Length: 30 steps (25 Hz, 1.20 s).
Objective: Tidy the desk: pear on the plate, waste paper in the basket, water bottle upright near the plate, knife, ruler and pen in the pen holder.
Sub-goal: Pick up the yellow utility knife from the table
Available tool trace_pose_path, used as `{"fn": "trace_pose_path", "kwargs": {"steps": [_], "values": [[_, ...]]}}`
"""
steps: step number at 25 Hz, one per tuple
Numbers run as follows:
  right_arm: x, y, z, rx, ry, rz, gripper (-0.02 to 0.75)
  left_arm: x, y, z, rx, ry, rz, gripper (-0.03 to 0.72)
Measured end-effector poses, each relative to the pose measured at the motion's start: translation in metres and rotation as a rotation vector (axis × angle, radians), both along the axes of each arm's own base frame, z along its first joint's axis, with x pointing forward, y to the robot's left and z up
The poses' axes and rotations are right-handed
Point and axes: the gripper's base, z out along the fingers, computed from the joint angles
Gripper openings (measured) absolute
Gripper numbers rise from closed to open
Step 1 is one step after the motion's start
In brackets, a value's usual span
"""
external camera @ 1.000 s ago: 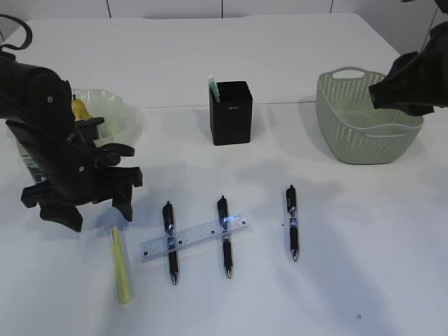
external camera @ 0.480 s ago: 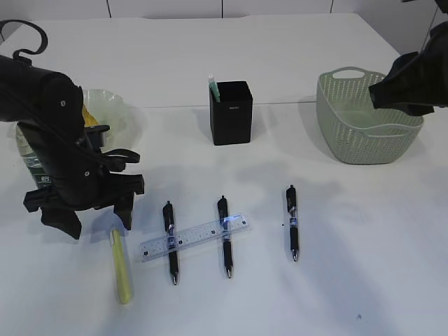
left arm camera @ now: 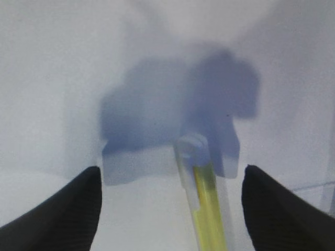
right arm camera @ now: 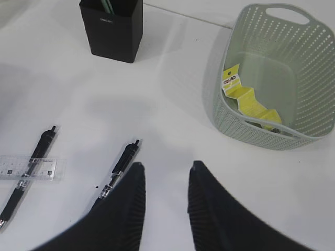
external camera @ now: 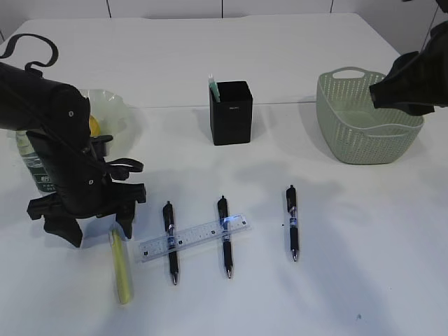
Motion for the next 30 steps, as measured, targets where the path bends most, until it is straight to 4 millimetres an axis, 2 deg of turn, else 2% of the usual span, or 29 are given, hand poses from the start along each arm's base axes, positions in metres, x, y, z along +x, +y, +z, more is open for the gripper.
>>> {"fn": "trace_pose_path", "kwargs": {"steps": [30], "values": [[0.0, 0.0, 0.0, 0.0, 0.0, 0.0, 0.244, -0.0008, -0.0001, -0.0001, -0.001, 0.009, 0.006, 0.592]]}}
